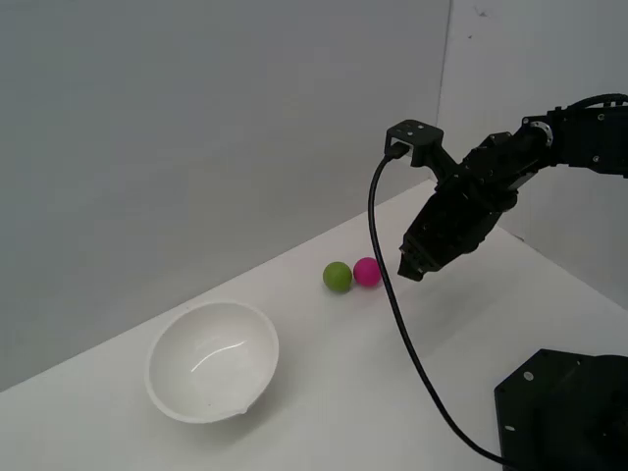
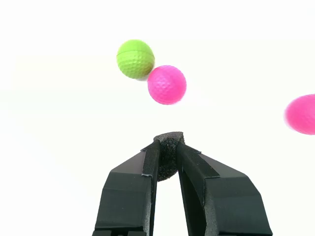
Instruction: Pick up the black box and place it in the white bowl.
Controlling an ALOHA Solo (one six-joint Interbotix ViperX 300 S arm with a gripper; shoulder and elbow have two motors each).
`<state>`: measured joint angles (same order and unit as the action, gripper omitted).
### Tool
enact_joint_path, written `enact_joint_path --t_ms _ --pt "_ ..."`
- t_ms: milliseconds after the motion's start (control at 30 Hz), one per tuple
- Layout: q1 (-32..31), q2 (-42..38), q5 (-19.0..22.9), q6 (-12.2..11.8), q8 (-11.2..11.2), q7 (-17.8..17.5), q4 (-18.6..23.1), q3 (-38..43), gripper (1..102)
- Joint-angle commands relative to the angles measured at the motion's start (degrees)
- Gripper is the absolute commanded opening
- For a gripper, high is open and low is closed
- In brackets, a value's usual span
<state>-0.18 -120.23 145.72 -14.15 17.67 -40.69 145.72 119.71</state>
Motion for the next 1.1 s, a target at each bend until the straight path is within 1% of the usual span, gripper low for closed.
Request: enact_joint_path --t_ms 0,167,567,767,1000,1067 --pt "-0.26 -1.93 -2.37 -0.26 0.35 -1.41 -2.2 2.46 3" --pt "-0.26 -3.34 -4.22 -0.26 0.35 -2.11 -4.04 3.78 3" --pt "-0.26 -4.57 -7.47 -0.26 0.09 -2.02 -7.38 5.01 3" --pt "-1.67 -5.1 -8.7 -1.14 -0.26 -2.02 -8.53 5.54 3" --pt "-4.66 -5.36 -9.84 -1.14 -2.37 -2.02 -9.67 5.71 3" --pt "-5.89 -5.45 -10.2 -1.14 -3.6 -2.02 -10.02 5.8 3"
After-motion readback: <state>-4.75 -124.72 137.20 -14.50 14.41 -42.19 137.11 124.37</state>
